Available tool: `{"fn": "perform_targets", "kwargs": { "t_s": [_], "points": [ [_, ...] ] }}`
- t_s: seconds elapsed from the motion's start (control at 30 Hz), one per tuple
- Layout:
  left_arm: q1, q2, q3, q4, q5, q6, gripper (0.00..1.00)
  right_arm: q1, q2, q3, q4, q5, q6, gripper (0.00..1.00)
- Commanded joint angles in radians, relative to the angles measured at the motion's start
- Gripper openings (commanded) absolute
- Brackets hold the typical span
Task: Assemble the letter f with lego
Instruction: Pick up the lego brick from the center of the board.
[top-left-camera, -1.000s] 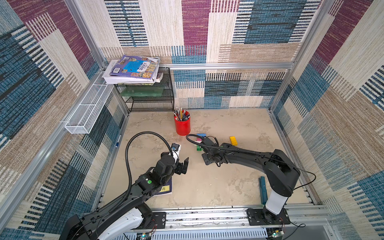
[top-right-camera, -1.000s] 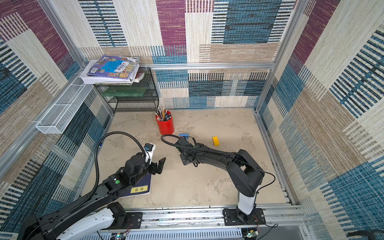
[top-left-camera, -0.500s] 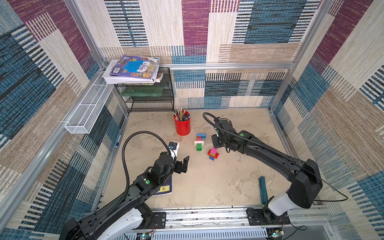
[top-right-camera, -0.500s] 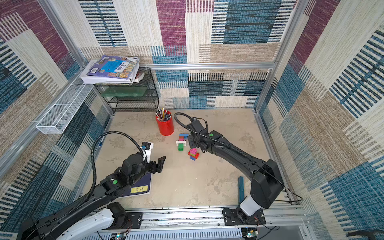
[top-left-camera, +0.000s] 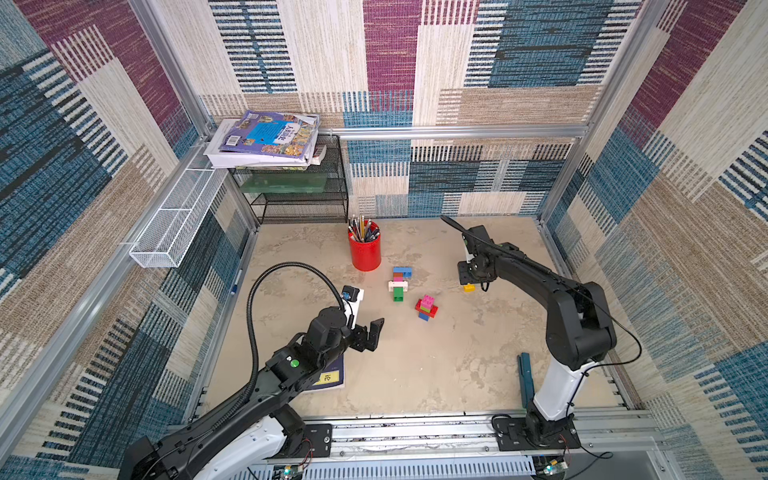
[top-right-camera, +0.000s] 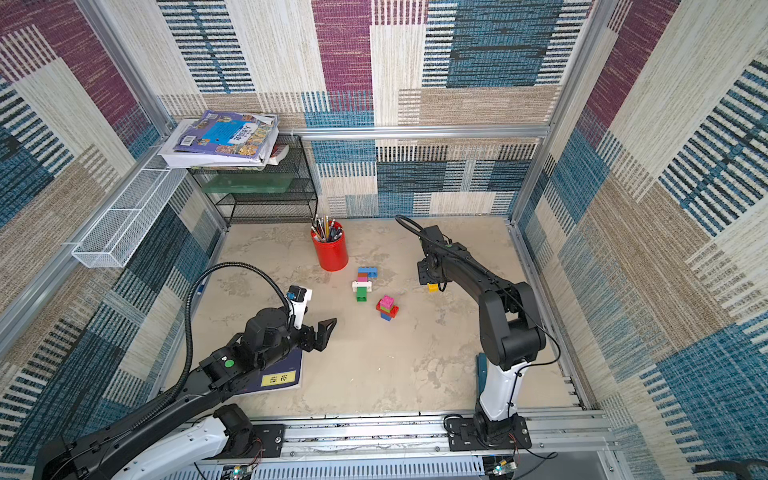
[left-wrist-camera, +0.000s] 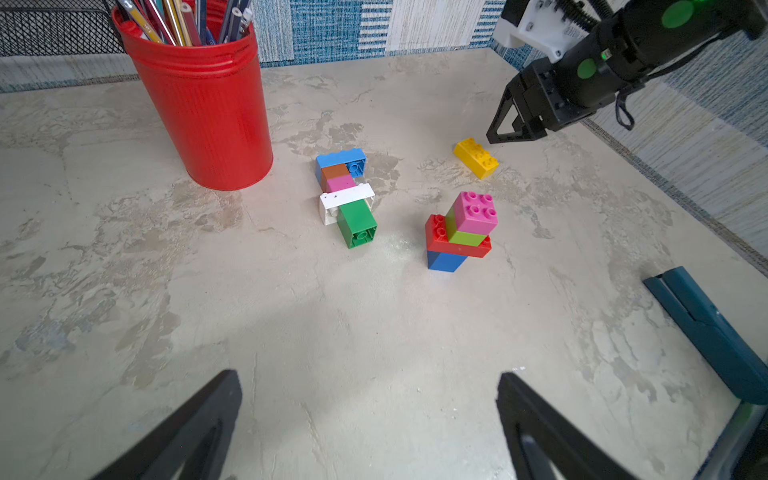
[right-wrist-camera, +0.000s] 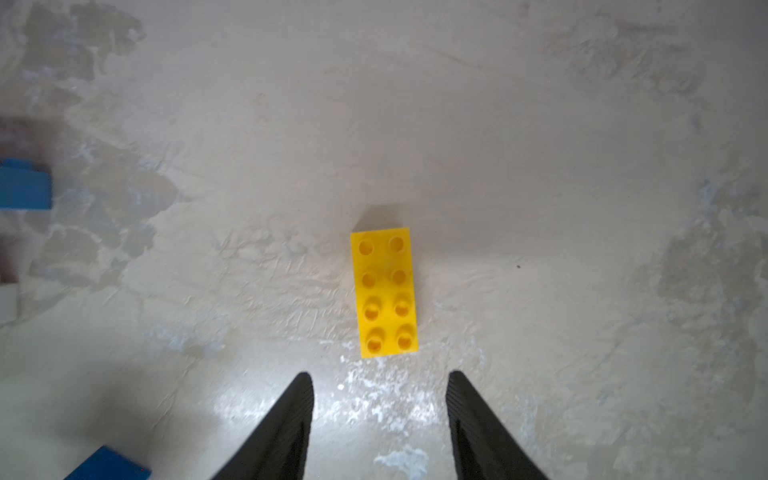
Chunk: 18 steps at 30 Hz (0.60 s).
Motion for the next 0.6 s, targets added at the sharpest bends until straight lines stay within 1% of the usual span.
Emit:
{"fn": "perform_targets", "kwargs": {
  "t_s": [0.0, 0.3, 0.43, 0.57],
  "points": [
    [0.001, 0.000, -0.012, -0.004, 0.006, -0.025, 0.99, -0.019, 0.054, 0.057, 0.028, -0.044, -0.055, 0.55],
    [0.001, 0.009, -0.026, 0.006, -0.005, -0.018, 0.99, -0.044, 0.202, 0.204, -0.007, -0.076, -0.095, 0.55],
    [0.001, 0.017, -0.027, 0.007, -0.007, -0.013, 0.99, -0.046, 0.237, 0.228, -0.020, -0.082, -0.103, 0.54],
    [0.001, 0.027, -0.028, 0.011, -0.009, -0.010, 0.99, -0.047, 0.240, 0.226, -0.025, -0.091, -0.102, 0.52]
  ]
}}
